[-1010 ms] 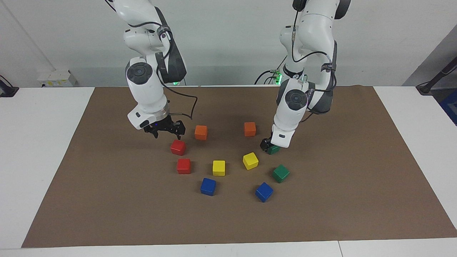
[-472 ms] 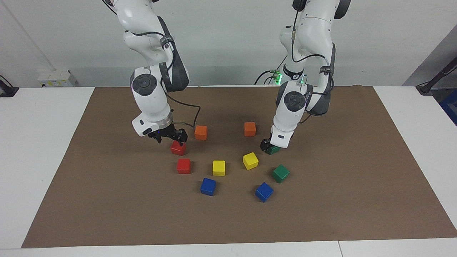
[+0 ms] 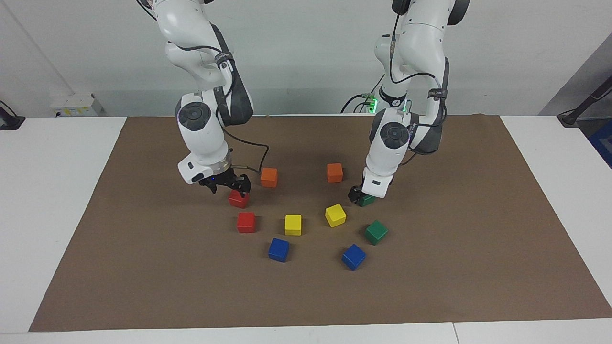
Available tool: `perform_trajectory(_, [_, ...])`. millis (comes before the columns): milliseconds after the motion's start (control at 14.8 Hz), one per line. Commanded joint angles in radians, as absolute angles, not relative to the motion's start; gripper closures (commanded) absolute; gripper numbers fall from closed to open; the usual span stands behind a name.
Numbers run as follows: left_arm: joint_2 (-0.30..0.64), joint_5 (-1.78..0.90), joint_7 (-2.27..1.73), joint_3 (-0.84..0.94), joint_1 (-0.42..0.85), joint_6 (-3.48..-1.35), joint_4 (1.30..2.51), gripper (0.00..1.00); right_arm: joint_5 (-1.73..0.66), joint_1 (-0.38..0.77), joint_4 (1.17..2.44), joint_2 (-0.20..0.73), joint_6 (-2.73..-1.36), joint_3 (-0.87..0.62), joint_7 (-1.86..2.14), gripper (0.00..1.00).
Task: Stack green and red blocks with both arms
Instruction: 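Reach the left gripper to green block while the right gripper reaches red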
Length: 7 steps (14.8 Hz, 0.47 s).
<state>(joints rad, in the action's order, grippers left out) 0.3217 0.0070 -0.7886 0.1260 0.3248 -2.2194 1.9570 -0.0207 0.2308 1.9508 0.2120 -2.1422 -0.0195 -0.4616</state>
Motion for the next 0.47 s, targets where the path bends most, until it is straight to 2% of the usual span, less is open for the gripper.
perform_trajectory(0, [0.264,0.018,-0.773,0.110,0.325,-2.180,1.983,1.00,-0.032,0.244,1.999,0.199,-2.193,-0.020,-0.499,0.00])
perform_trajectory(202, [0.184,0.018,-0.549,0.104,0.215,-2.071,1.968,1.00,-0.031,0.247,2.051,0.181,-2.212,-0.020,-0.505,0.00])
perform_trajectory(404, [0.181,0.018,-0.309,0.104,0.092,-2.052,1.944,1.00,-0.031,0.245,2.097,0.169,-2.259,-0.020,-0.502,0.00])
